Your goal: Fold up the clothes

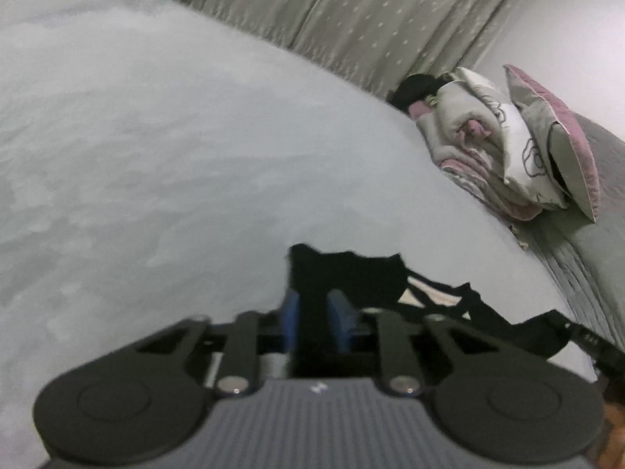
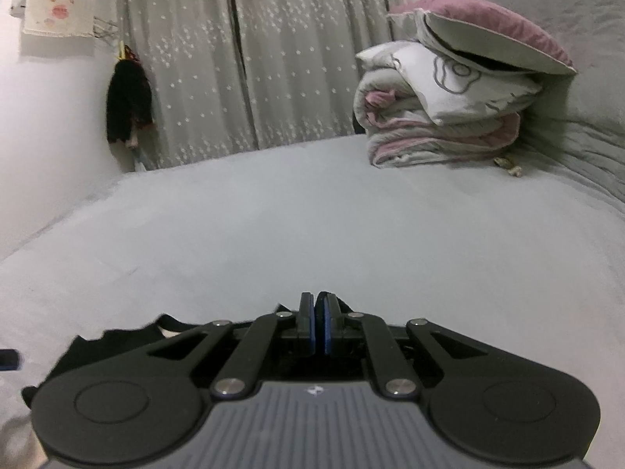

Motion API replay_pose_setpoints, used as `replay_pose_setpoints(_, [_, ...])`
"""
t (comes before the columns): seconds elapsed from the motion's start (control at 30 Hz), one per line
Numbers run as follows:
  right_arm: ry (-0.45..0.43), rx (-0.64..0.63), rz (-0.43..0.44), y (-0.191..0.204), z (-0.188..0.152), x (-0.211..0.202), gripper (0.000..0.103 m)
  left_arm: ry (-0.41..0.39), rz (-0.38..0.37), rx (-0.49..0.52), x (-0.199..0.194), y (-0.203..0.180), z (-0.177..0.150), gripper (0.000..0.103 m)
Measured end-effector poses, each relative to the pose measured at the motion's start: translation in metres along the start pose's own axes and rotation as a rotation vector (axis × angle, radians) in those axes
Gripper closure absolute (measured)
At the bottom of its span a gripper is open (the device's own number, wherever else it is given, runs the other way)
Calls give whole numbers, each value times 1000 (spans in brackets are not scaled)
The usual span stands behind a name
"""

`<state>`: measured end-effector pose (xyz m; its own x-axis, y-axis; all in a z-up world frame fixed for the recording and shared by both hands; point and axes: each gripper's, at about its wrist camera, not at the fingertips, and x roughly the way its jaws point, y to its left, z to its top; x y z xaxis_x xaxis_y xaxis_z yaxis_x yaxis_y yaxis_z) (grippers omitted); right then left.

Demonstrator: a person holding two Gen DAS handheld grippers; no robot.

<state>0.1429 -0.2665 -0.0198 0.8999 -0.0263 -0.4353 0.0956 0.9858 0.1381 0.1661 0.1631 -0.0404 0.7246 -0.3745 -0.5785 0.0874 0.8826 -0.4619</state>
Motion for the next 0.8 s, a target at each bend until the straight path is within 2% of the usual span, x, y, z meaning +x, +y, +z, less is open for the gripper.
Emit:
replay_pose_setpoints(0.17, [-116,36,44,-6,9,-20,95,-35,-44,60,16,-25,-14,91])
replay_pose_setpoints(0.23, [-155,59,41,-16,7,-24,95,-27,-41,92,20,-31,-19,91])
replay_pose_setpoints(0.3, [-112,68,12,-27,-3,-16,95,5,-12,151,27,-37,-26,91])
replay_pose_setpoints(0.43, [37,69,-57,-52,-31,13,95,50,42,281,35,-47,-39,91])
replay_pose_setpoints(0.47, [108,76,-67,-59,-38,23,95,61,55,313,37,-50,-43,91])
replay_pose_setpoints(0.53, [195,78,-72,-69,-49,35,95,83,82,378,41,-55,-49,91])
replay_pose_setpoints(0.63, [200,90,-61,-77,-45,31,91,94,82,380,41,-54,-49,90])
replay_pose_setpoints(0.7, [185,132,-61,-83,-38,25,75,94,68,348,39,-51,-43,86])
replay_pose_setpoints(0.8, [143,206,-35,-96,-33,16,73,46,70,273,32,-43,-28,83])
